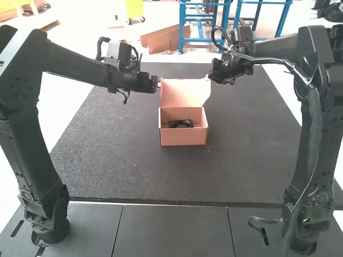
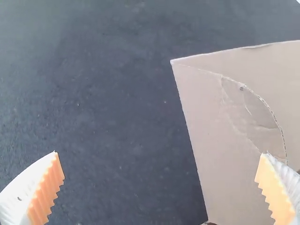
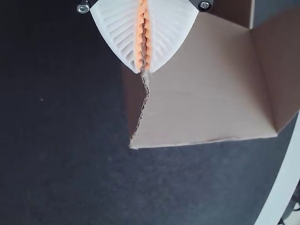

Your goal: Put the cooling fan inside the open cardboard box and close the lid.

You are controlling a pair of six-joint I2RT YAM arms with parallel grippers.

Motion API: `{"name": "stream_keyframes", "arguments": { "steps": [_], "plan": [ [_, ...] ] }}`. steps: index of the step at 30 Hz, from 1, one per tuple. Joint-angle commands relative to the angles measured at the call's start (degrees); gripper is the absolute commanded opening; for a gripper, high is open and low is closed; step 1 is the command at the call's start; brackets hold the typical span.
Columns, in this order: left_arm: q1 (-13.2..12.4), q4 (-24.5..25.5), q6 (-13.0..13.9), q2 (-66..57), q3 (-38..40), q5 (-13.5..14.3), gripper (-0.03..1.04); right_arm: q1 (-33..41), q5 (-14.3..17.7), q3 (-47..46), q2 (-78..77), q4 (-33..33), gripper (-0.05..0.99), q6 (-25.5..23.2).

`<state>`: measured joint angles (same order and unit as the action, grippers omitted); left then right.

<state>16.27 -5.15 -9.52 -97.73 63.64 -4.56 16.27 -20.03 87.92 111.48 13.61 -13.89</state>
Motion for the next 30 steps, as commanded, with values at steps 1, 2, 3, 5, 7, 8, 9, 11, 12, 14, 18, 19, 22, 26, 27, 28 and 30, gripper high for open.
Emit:
{"name": "stream_keyframes", "arguments": {
  "steps": [1,2,3,5,7,8,9,11,12,14,18,19,22,26,27,28,30],
  "plan": [
    [1.1,0.3,-1.0,-0.5,2.7,-0.6,0.97,0.1,-0.8,0.8,-0.7,2.8,-0.01,0.9],
    [1.3,0.6,-1.1,-0.4,2.8,-0.6,0.97,0.1,-0.8,0.8,-1.2,3.6,-0.01,1.1],
    [1.6,0.9,-1.4,-0.3,3.1,-0.6,0.97,0.1,-0.8,0.8,-1.6,4.8,-0.01,1.1],
    [2.1,2.0,-1.6,0.1,3.6,-0.5,0.97,0.2,-0.8,0.8,-2.4,6.2,-0.01,1.2],
    [2.7,3.3,-1.6,0.4,4.1,-0.6,0.97,0.3,-0.7,0.4,-2.9,7.1,-0.01,1.2],
    [2.9,3.7,-1.6,0.4,4.2,-0.5,0.97,0.5,-0.7,0.2,-3.3,7.7,-0.01,1.2],
    [3.0,4.0,-1.6,0.4,4.2,-0.5,0.97,1.0,-0.7,0.1,-3.6,8.2,-0.01,1.2],
    [3.0,4.8,-1.6,0.7,4.3,-0.5,0.97,1.7,-0.7,-0.9,-4.3,9.3,-0.01,1.2],
    [3.0,5.1,-1.6,0.9,4.2,-0.5,0.97,2.0,-0.7,-1.4,-4.6,9.4,-0.01,1.2],
    [3.0,6.0,-1.6,1.2,4.1,-0.5,0.97,2.5,-0.6,-2.7,-5.7,9.4,-0.01,1.2],
    [3.0,8.0,-1.6,1.8,4.0,-0.5,0.97,3.0,-0.7,-4.8,-7.1,9.4,-0.01,1.2],
    [3.1,8.4,-1.6,2.0,3.9,-0.5,0.97,3.2,-0.7,-5.2,-7.3,9.4,-0.01,1.2],
    [3.0,10.2,-1.6,2.5,3.8,-0.5,0.97,3.5,-0.6,-6.3,-8.0,9.5,-0.01,1.2],
    [3.0,12.3,-1.6,3.4,3.2,-0.5,0.97,4.0,-0.6,-7.1,-9.1,9.6,-0.01,1.1],
    [3.0,12.4,-1.6,3.7,3.0,-0.5,0.97,4.2,-0.6,-7.4,-9.3,9.7,-0.01,1.1],
    [3.0,12.4,-1.5,4.0,2.7,-0.5,0.97,4.4,-0.6,-7.7,-9.4,9.9,-0.01,1.1],
    [3.0,12.3,-1.6,4.5,2.2,-0.5,0.97,4.6,-0.6,-8.5,-9.6,10.1,-0.01,1.3]
  ]
}}
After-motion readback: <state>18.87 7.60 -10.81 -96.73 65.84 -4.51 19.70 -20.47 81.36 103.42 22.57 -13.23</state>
